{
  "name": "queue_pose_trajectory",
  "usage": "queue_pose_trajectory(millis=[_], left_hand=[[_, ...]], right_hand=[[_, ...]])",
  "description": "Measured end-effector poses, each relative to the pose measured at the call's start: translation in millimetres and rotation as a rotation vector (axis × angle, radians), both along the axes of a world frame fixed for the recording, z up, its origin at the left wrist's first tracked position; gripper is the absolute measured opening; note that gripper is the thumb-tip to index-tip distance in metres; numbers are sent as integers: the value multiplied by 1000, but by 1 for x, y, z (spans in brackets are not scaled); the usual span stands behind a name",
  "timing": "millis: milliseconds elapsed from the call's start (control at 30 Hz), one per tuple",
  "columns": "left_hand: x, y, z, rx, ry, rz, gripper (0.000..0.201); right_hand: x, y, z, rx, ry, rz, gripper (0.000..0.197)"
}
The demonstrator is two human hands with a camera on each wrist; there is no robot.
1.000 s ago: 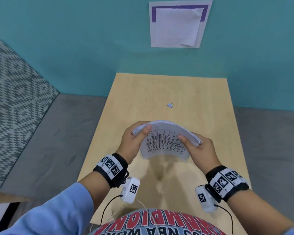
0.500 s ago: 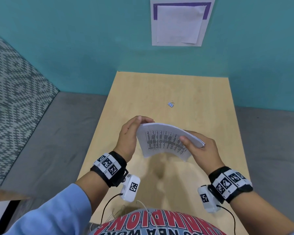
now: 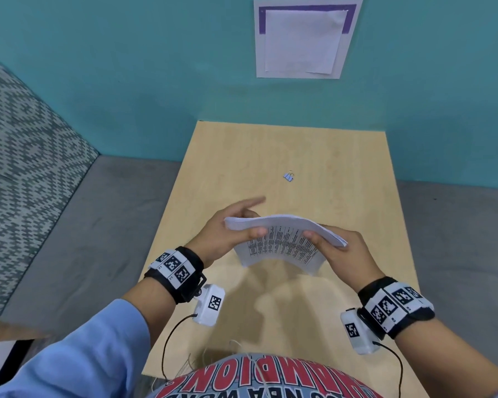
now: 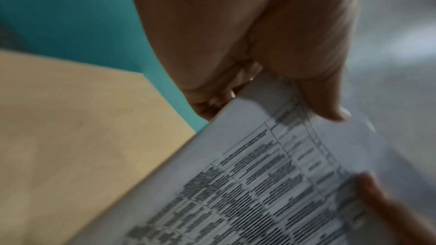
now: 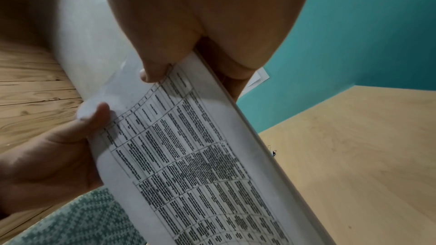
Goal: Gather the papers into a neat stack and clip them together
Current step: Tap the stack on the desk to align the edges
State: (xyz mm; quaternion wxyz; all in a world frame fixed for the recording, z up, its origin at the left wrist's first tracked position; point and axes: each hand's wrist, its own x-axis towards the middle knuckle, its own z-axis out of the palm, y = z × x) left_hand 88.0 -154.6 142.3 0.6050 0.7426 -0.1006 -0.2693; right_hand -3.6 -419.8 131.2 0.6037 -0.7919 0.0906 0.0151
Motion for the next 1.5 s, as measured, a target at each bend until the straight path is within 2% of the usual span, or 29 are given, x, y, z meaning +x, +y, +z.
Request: queue_pose_trajectory(millis=[67,100,267,367,400,500,567,600,667,700,800,867,900,967,1000,1067,1167,1267,1367,1433,1500], left_hand=[[-1,-3,2,97,-71,-20,22],[-1,-3,1,126,-101,-2,19],[2,-6,-1,128,-144,66,60],[10,-8,4,95,-132,10,59],[13,-9,8,89,-127,0,57],[24,-11,18,95,-104,17,42],[30,-12,19,88,-43,43,24],[31,-12,19,65,-11,54,21],[28,-11,12,9,59,50,29],[24,-10,8,5,101,19,34],[4,-5,-10,79,184,-85,43],[-7,0,-22,96,221,-83,46],[-11,3,-27,99,229,-68,46],[-15,7,-31,97,229,-45,45],[-16,8,-33,81,237,-36,47],[-18,10,-35,22,257,-1,48],[-21,7,-35,-60,282,57,43],[-24,1,-36,-112,313,89,45],[-26,-2,-38,-128,322,149,50],[-26,-2,-39,-114,306,165,54],[-25,-1,-39,-104,299,170,49]], right_hand=[[-1,-1,0,-10,6,14,9],[-1,-2,0,-23,9,21,10],[1,-6,5,-87,8,60,12],[8,-12,8,-76,-10,43,15],[11,-15,8,-42,-15,34,22],[19,-20,12,73,-34,47,72],[24,-22,14,105,-36,40,81],[26,-22,16,133,-29,18,76],[31,-24,20,196,-20,-90,54],[34,-24,23,236,-18,-154,49],[42,-29,29,325,-24,-282,61],[44,-30,29,340,-3,-299,66],[45,-31,26,364,12,-312,62],[44,-32,22,469,68,-315,36],[41,-31,21,539,107,-278,30],[32,-27,15,640,218,-168,37],[15,-16,-1,630,366,-50,46],[7,0,-11,615,375,-42,57],[5,7,-11,568,332,-86,44],[5,6,-10,566,326,-92,47],[4,2,-9,600,319,-110,45]])
